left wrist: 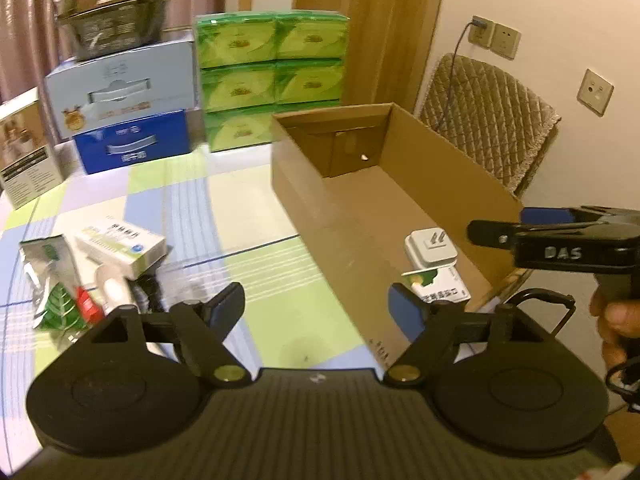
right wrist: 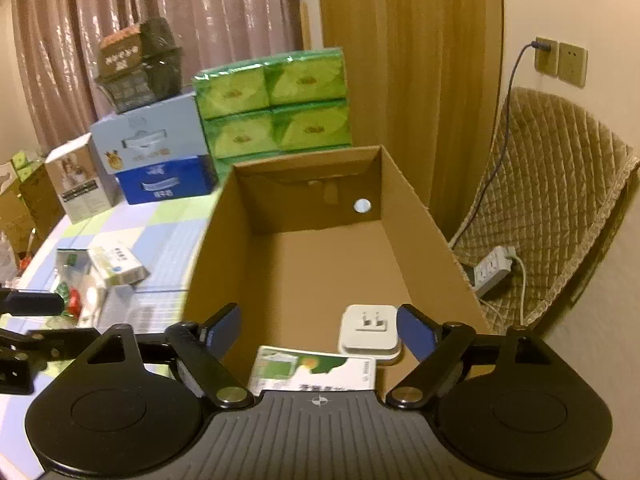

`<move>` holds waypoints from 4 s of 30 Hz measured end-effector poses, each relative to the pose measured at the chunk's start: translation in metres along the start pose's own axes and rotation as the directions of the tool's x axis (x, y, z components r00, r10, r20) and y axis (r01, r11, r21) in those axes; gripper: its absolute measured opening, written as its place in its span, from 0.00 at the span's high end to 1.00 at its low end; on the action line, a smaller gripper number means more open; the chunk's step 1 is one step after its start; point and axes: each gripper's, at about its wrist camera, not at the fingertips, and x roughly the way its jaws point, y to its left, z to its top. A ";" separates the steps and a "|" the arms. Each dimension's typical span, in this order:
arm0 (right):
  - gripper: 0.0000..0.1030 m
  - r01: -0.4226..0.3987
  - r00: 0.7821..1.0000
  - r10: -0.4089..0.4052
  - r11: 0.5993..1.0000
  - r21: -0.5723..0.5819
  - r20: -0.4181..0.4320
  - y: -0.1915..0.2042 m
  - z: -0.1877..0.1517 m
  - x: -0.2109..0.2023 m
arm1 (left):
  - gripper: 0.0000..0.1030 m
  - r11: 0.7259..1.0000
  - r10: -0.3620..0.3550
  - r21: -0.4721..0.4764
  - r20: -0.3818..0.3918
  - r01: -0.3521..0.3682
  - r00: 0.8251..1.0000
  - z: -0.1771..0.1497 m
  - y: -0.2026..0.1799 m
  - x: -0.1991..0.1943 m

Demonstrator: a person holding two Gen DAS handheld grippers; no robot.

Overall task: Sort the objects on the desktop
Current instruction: 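Move both grippers back over the table toward the remaining items, then grasp the clear bag with wire rack with left gripper while right gripper grasps the clear plastic case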

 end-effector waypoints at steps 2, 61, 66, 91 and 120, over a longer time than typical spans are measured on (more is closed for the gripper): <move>0.13 -0.013 1.000 0.013 1.000 0.004 0.007 0.008 0.000 -0.009 | 0.23 1.000 0.009 -0.013 0.003 -0.009 1.000 -0.004 0.005 -0.008; 0.02 -0.226 0.963 0.205 0.969 -0.105 -0.177 0.172 -0.071 -0.011 | 0.01 0.948 0.254 -0.171 -0.110 -0.270 0.961 -0.120 0.155 -0.099; 0.02 -0.232 0.960 0.210 0.967 -0.106 -0.184 0.178 -0.071 0.001 | 0.01 0.950 0.254 -0.153 -0.120 -0.271 0.960 -0.117 0.160 -0.088; 0.02 -0.227 0.961 0.197 0.964 -0.142 -0.195 0.195 -0.054 0.096 | 0.01 0.965 0.234 -0.088 -0.124 -0.246 0.964 -0.110 0.201 -0.009; 0.41 -0.258 0.948 0.217 0.953 -0.160 -0.233 0.213 -0.040 0.181 | 0.23 0.985 0.150 0.094 -0.053 -0.144 0.987 -0.098 0.223 0.077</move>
